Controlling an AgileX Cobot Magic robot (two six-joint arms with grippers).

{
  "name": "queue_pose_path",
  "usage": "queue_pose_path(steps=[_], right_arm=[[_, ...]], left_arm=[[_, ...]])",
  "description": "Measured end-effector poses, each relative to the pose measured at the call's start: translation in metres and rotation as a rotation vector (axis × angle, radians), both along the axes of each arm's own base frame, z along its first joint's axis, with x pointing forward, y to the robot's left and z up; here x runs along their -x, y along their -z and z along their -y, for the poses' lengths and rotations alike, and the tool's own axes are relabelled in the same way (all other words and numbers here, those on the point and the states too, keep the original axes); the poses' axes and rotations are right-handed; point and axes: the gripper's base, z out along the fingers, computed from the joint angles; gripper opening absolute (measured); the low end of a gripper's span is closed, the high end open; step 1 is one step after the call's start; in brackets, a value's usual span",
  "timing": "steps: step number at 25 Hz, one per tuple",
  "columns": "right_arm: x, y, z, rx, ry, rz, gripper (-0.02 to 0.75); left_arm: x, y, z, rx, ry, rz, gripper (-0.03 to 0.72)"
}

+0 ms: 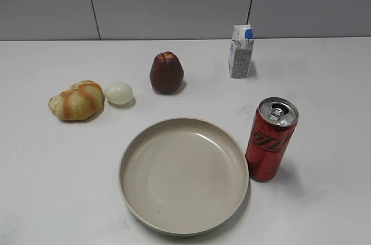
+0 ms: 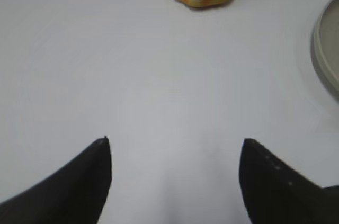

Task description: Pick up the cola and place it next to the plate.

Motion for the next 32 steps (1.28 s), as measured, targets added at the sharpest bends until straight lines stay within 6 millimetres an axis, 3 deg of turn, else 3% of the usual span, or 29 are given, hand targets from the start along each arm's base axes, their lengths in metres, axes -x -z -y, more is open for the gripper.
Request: queue_pose_path(steps=[3,21,32], right_arm=[[0.000,0.000,0.000,0.000,0.000,0.000,0.535],[0.000,0.000,0.000,0.000,0.000,0.000,0.535],[0.000,0.000,0.000,0.000,0.000,0.000,0.535]], left_arm=[[0.009,0.012,-0.001,-0.011,0.030,-0.003,0.572],[0.015,0.012,0.001,0.015,0.068,0.031,0.535],[0.062,0.003,-0.011,0.039,-0.163,0.355,0.531]])
